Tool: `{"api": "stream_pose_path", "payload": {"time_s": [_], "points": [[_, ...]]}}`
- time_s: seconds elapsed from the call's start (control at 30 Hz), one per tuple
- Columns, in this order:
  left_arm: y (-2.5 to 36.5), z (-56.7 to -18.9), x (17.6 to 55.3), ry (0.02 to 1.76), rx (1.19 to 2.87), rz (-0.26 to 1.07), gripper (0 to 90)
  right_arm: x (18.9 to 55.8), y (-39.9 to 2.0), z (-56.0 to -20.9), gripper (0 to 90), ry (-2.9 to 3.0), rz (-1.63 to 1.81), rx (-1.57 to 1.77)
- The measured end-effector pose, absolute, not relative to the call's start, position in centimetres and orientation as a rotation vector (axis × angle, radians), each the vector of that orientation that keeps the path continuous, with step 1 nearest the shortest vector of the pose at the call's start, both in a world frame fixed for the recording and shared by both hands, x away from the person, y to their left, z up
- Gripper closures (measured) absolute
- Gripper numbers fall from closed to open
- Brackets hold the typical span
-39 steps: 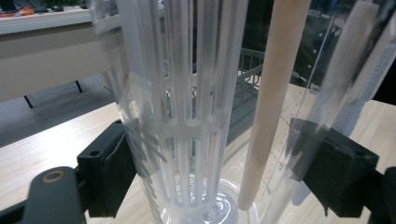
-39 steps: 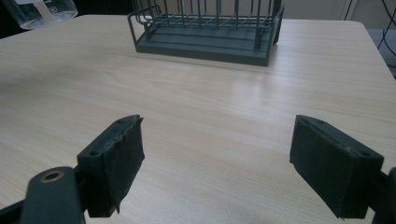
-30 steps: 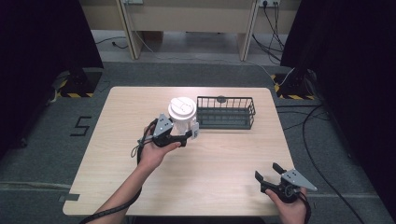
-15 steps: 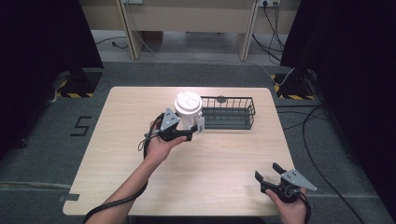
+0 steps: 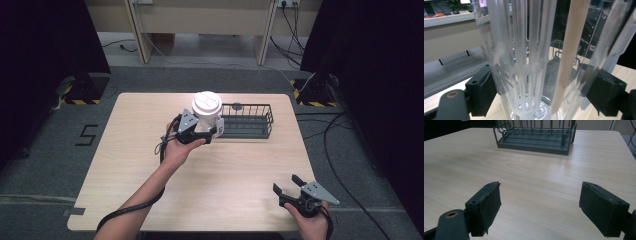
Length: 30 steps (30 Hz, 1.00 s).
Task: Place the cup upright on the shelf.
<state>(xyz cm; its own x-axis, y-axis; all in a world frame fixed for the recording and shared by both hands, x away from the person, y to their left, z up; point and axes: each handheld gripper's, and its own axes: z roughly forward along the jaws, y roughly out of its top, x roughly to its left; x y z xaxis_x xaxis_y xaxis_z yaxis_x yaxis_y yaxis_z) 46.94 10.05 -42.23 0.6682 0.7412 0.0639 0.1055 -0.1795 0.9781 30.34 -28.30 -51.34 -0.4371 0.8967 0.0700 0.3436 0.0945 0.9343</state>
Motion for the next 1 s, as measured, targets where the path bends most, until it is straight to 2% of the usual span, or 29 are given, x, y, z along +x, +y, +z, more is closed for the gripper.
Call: {"api": "stream_pose_path", "payload": {"time_s": [1.0], "points": [[7.0,-40.7,51.4,0.708,1.657,0.684,17.9,30.3,-28.3,-51.3,18.1,1.842,1.344,1.215]]}}
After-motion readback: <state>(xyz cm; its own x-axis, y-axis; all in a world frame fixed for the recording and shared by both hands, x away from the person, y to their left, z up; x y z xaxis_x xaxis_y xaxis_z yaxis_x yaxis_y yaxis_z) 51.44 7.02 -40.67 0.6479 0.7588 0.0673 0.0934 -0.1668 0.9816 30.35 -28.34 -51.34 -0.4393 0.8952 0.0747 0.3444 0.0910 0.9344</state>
